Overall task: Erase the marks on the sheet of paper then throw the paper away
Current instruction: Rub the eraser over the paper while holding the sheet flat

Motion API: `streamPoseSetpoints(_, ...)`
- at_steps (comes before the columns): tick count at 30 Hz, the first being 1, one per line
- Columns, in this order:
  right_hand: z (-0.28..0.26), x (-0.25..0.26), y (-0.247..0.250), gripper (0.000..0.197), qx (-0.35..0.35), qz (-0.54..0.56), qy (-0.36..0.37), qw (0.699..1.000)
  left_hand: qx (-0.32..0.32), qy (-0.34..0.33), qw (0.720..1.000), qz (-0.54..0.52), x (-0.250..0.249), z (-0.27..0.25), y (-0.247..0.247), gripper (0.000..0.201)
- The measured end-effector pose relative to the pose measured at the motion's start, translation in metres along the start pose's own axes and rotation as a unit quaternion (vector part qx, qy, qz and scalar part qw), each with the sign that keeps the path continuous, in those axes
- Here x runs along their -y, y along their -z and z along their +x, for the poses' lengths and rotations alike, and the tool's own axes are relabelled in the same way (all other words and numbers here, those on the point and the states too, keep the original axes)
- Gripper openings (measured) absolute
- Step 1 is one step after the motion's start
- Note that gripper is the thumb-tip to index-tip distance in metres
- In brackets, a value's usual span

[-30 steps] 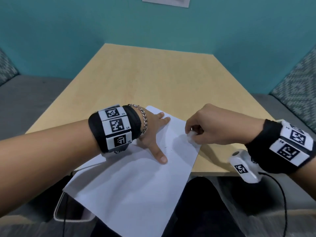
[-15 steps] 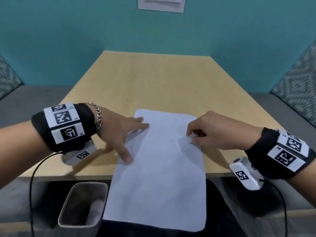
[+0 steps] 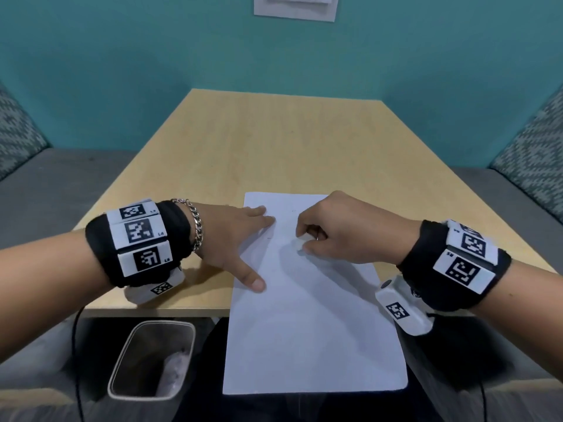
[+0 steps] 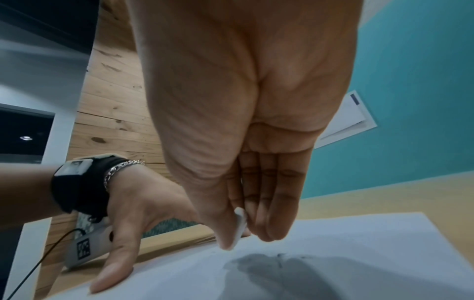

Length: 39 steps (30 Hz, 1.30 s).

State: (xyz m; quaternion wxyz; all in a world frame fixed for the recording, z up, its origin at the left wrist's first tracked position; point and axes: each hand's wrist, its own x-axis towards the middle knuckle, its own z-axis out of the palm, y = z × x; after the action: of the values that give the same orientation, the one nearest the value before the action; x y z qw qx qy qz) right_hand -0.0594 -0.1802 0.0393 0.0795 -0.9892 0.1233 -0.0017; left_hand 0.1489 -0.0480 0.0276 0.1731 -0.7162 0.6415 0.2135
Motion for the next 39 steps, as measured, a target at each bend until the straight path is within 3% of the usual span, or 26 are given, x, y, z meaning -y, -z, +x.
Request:
streamPoseSetpoints(5, 0.014, 0.017, -0.002, 0.02, 0.01, 0.008, 0.023, 1.0, 0.01, -0.001, 1.0, 0.02, 0.001, 0.003, -0.002, 0.141)
streamPoseSetpoints(10, 0.028, 0.026, -0.007, 0.021, 0.025, -0.007, -0.001, 1.0, 0.021, 0.008, 0.999, 0.043, -0.003, 0.003, -0.001, 0.139)
streamPoseSetpoints(15, 0.025, 0.033, -0.002, 0.014, 0.104, 0.041, 0.031, 0.993, 0.03, 0.015, 0.999, 0.041, -0.006, 0.001, 0.001, 0.136)
streamPoseSetpoints(20, 0.038, 0.025, -0.003, 0.011, 0.049, -0.003, 0.004, 0.999, 0.034, 0.011, 0.999, 0.04, -0.005, 0.003, 0.001, 0.14)
streamPoseSetpoints(25, 0.032, 0.027, 0.001, 0.016, 0.123, 0.049, 0.034, 0.991, 0.043, 0.022, 0.998, 0.041, -0.007, 0.003, 0.002, 0.139)
streamPoseSetpoints(30, 0.039, 0.02, -0.002, 0.016, 0.078, 0.06, 0.008, 0.995, 0.037, 0.016, 0.998, 0.044, -0.006, 0.003, 0.002, 0.142)
streamPoseSetpoints(34, 0.031, 0.019, 0.007, 0.017, 0.144, 0.074, 0.013, 0.987, 0.038, 0.022, 0.999, 0.032, -0.004, 0.005, 0.0, 0.145)
streamPoseSetpoints(39, 0.034, 0.015, 0.005, 0.017, 0.104, 0.089, 0.006, 0.991, 0.041, 0.023, 0.998, 0.039, -0.004, 0.004, 0.001, 0.142)
